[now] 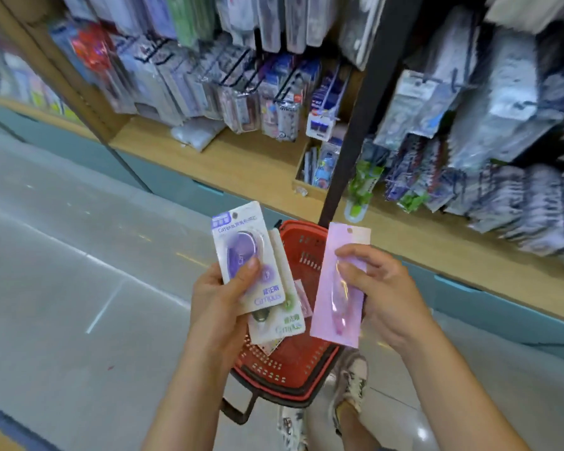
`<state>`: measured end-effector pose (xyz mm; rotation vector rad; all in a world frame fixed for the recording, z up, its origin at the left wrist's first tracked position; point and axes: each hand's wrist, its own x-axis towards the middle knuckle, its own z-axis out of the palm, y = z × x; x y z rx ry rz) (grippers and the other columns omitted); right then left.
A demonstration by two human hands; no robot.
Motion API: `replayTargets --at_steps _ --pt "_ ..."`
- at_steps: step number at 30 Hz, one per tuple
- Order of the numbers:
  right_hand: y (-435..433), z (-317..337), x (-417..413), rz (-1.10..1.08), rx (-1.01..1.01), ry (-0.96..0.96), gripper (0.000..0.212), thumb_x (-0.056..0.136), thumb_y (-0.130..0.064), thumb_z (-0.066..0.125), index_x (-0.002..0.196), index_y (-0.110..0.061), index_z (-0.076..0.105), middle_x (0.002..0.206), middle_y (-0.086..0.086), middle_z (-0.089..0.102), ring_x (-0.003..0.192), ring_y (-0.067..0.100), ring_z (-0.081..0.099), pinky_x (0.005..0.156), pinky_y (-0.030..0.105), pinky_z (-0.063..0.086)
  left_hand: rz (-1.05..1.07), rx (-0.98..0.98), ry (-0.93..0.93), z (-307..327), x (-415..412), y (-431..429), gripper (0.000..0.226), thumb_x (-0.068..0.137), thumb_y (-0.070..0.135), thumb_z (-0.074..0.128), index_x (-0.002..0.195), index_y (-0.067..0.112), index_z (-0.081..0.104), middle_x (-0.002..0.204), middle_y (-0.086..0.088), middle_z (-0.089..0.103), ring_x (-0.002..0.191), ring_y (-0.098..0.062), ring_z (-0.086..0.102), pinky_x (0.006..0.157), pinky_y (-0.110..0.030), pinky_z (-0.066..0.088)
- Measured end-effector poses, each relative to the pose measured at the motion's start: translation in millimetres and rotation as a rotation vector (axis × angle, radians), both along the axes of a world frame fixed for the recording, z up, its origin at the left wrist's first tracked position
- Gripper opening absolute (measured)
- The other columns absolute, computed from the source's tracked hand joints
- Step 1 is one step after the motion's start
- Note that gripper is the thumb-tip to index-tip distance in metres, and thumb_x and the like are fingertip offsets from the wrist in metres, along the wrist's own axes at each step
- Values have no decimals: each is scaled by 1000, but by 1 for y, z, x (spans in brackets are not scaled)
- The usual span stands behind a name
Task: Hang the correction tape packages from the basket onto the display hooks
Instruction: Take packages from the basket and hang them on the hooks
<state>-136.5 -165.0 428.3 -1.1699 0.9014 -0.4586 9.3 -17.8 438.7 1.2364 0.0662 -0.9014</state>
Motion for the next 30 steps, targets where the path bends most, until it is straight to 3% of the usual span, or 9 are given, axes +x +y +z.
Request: replayTargets --at_steps 5,8,11,16,20,22,25,28,30 --pt "0 84 -30 -204 -193 -30 41 93 5 57 77 -27 76 90 -15 72 79 -1 59 76 16 42 -252 37 -170 64 -39 -23 25 63 19 85 85 12 76 86 -15 75 75 -28 71 70 -43 59" --pt "-2 124 -50 -273 -175 -56 10 89 -15 70 94 -23 75 93 -10 72 84 5 61 79 21 47 -413 2 -233 98 -68 -42 25 67 20 87 88 12 76 87 -14 76 76 -27 70 72 -44 57" --pt "-1 153 -73 -169 -145 -78 33 75 -35 79 103 -19 74 97 0 77 79 12 70 64 22 54 -514 -61 -336 127 -102 -63 16 78 15 81 93 12 73 86 -9 77 75 -22 72 64 -33 57" --pt "-5 186 -134 -223 -195 -173 35 69 -23 77 103 -15 72 96 5 77 85 17 72 72 28 59 -522 -147 -348 160 -161 -97 28 79 34 67 100 15 71 89 -6 77 80 -18 73 67 -32 59" --pt "-9 195 -199 -197 -218 -131 49 64 -12 81 112 -16 68 102 6 77 91 20 73 78 32 60 -505 -195 -262 177 -218 -117 42 83 41 63 110 8 68 102 -17 74 96 -37 71 88 -55 56" --pt "-7 198 -231 -181 -216 -100 50 66 -2 82 111 -15 65 97 7 77 86 20 73 73 33 61 -518 -219 -244 184 -251 -125 41 86 41 63 111 9 67 107 -18 73 103 -40 69 93 -58 53" --pt "-4 204 -274 -225 -216 -124 53 70 17 75 112 -13 61 95 3 77 82 13 72 67 24 57 -513 -261 -210 199 -301 -131 41 87 35 61 116 6 64 111 -17 72 104 -35 69 92 -50 55" --pt "-5 215 -318 -305 -256 -146 50 73 16 73 112 -12 61 96 2 77 83 12 71 67 23 56 -499 -289 -173 215 -335 -140 31 93 23 58 117 4 64 106 -12 73 91 -23 71 77 -36 59" --pt "-10 223 -350 -386 -293 -147 47 75 12 75 110 -16 61 94 1 75 83 13 70 67 23 56 -452 -285 -267 226 -345 -149 27 96 17 59 121 8 62 109 -9 73 93 -21 70 78 -36 58"
